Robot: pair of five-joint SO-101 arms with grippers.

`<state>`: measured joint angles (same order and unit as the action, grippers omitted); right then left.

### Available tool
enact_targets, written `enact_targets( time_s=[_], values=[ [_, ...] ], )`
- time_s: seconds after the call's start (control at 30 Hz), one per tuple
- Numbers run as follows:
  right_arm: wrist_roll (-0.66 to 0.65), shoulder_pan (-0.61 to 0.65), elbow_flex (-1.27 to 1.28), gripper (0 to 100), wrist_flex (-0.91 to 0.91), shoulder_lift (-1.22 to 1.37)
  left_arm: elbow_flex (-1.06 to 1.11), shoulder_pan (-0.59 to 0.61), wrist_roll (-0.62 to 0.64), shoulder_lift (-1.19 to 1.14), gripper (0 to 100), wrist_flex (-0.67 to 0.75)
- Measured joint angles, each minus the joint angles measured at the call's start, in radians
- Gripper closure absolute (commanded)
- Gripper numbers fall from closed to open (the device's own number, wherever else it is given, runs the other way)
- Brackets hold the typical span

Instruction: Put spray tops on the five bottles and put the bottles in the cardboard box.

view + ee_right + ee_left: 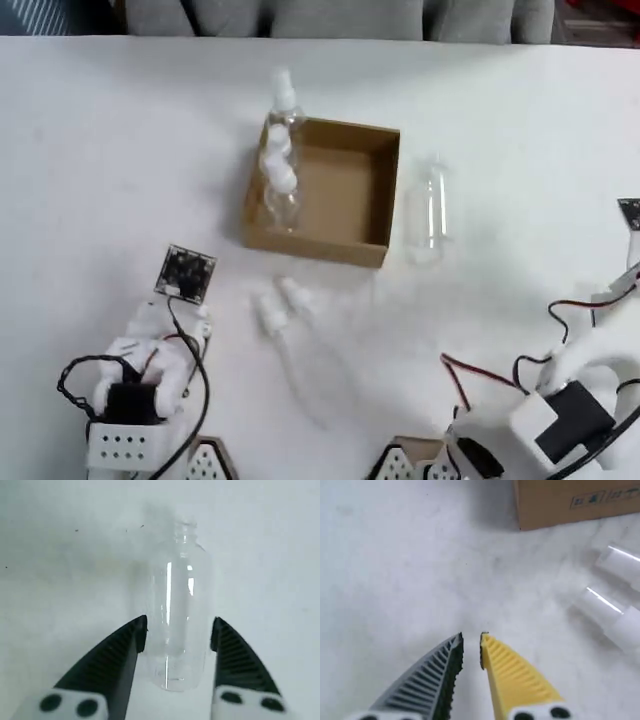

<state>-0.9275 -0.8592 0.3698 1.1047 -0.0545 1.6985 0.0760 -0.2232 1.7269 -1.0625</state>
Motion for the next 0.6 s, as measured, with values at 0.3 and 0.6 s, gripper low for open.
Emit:
enact_targets(
  time_s=[0.3, 0.6],
  values=[
    [0.0, 0.003, 0.0, 73.5, -0.052, 0.014, 0.0, 0.0, 0.0, 0.0, 92, 0.0],
    [-0.002, 0.017, 0.0, 73.4, -0.126, 0.178, 0.0, 0.0, 0.0, 0.0, 92, 0.0]
  ],
)
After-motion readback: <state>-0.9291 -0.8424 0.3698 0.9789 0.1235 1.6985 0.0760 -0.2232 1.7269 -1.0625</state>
